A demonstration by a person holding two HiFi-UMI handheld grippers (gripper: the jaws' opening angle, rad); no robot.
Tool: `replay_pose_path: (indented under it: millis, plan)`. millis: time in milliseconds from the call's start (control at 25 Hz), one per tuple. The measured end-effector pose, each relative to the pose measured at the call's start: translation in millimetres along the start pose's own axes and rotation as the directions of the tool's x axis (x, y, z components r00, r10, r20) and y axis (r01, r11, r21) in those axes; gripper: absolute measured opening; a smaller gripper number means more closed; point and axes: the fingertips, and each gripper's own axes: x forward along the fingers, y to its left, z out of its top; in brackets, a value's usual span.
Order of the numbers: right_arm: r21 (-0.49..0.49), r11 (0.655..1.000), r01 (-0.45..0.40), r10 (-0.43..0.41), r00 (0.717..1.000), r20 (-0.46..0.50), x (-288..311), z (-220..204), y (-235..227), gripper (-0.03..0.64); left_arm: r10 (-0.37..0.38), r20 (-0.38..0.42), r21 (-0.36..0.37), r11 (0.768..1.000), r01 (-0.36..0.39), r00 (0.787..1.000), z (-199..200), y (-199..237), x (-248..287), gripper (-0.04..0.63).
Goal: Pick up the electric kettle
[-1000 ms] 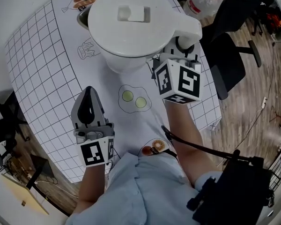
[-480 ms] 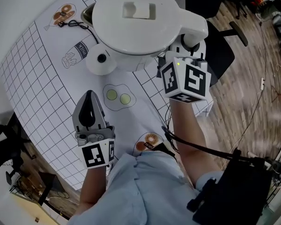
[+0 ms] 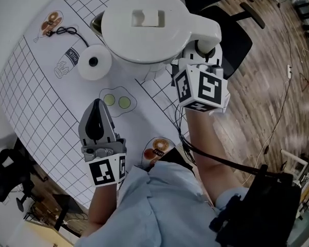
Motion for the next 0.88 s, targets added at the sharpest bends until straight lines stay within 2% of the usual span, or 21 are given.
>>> replay_pose_path:
  millis: [160, 400, 880]
  plan:
    - [0.005, 1.0, 0.004, -0.004, 1.0, -0.026, -10.5, -2.7, -14.8, 0.029, -0.021, -0.014, 0.003, 1.0, 0.021, 1.0, 14.1, -15.6, 0.6, 0.0]
    - [0.035, 0.999, 0.003, -0.001, 0.998, -0.067, -30.1, -63.4, -20.7, 0.029, -0.042, -0.064, 0.031, 0.999, 0.044, 0.997, -17.6, -23.8, -5.7, 0.0]
    - [0.048, 0.999, 0.002, 0.003, 0.994, -0.105, -43.9, -108.6, -31.1, 0.032, -0.054, -0.112, 0.061, 0.996, 0.061, 0.992, -32.4, -26.5, -7.8, 0.0]
